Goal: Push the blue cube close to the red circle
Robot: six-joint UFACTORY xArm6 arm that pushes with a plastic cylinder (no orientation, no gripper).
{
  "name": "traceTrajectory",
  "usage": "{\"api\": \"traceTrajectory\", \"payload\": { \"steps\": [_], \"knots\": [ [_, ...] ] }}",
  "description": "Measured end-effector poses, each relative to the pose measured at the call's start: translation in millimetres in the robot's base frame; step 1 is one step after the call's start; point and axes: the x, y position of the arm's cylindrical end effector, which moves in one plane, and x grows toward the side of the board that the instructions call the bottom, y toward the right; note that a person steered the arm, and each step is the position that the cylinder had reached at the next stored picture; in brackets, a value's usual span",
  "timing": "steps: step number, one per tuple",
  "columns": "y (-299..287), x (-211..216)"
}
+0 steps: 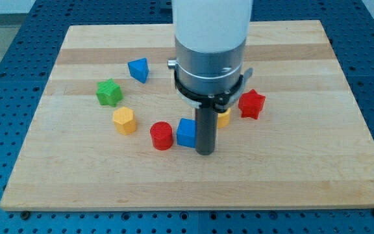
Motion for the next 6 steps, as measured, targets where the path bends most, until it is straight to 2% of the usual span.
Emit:
{"api": "traceTrajectory", "payload": {
  "steps": [1, 3, 5, 6],
  "knots": [
    [-15.6, -13.1],
    [-5.6, -2.3],
    [115.2, -5.4],
    [161.0, -20.1]
  ]
}}
